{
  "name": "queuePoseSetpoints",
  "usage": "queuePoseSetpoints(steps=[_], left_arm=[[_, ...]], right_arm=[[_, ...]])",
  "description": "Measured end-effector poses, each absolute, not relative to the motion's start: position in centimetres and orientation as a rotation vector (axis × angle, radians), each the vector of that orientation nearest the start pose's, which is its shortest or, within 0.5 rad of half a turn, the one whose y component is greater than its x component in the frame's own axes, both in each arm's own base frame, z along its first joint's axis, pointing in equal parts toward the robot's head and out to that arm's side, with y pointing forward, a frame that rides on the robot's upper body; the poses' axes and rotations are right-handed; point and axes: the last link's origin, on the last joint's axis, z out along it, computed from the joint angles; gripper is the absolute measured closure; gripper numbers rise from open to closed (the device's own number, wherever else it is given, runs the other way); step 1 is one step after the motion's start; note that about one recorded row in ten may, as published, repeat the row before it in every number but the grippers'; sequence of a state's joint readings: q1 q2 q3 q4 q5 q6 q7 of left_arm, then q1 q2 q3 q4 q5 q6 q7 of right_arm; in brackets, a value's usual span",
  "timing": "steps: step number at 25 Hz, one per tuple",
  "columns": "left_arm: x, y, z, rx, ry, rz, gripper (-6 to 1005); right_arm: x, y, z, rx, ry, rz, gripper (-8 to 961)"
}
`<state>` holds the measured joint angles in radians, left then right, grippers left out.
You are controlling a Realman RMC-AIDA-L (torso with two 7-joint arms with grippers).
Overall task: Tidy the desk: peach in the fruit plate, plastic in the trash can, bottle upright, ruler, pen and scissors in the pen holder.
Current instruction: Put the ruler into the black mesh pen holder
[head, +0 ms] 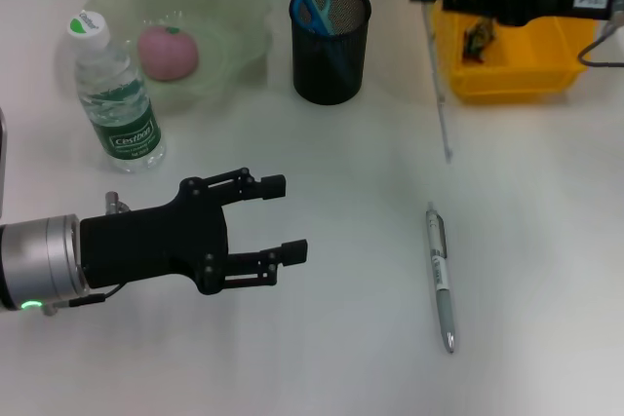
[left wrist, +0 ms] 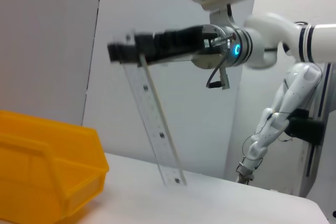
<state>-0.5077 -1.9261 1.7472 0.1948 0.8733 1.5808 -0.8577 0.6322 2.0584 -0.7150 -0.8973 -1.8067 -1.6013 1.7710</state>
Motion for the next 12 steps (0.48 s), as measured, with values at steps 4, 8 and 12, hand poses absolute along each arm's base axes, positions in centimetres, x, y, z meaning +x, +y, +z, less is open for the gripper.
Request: queuePoseSetpoints(steps=[4, 8, 12], left_arm=[[-26.9, 27.5, -3.7, -2.801, -0.371, -1.016, 197], [-26.8, 27.5, -3.7, -2.802, -0.372, -1.018, 197], [-26.7, 27.5, -3.8, -2.799, -0.368, -1.028, 197]], right_arm=[[18.9, 37.5, 6.3, -2.595, 0.61, 1.096, 572], [18.7, 37.1, 5.4, -2.586, 0.314, 1.071, 568], [18.3, 36.8, 3.8, -2.514, -0.116, 0.992, 564]])
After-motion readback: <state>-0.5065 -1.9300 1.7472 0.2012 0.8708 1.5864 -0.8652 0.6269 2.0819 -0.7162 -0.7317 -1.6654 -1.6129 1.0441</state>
